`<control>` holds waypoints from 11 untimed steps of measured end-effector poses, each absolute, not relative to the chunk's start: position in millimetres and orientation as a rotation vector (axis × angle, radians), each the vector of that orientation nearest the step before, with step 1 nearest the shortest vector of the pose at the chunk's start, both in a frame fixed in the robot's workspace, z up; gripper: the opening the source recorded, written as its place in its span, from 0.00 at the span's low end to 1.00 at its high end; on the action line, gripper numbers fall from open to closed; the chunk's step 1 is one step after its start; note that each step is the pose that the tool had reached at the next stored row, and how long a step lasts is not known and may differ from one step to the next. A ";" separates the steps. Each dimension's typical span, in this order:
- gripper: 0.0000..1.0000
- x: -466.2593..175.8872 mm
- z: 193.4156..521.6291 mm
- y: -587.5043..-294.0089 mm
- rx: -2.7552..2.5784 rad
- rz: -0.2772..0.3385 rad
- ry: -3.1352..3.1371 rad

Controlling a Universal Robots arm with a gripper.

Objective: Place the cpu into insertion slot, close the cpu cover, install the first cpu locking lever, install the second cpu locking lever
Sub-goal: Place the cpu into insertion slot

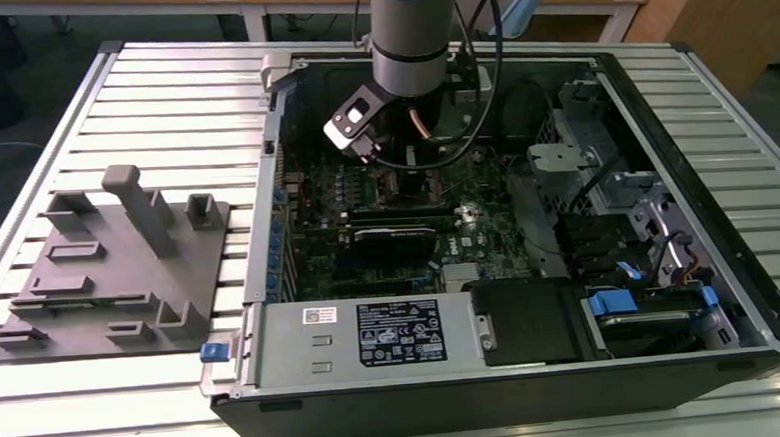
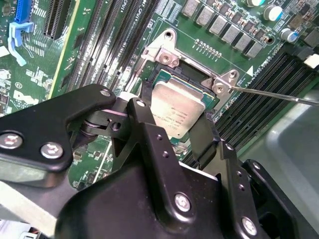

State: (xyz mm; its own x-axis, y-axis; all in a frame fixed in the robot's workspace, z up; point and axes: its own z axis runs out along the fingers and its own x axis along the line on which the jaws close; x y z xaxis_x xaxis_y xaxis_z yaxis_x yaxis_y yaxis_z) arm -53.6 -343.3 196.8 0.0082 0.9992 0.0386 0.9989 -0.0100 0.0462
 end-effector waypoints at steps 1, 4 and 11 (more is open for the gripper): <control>0.54 -53.6 196.6 -343.3 2.227 0.095 2.206; 0.54 -53.7 196.0 -343.2 2.227 0.095 2.206; 0.54 -53.4 195.4 -343.2 2.223 0.094 2.210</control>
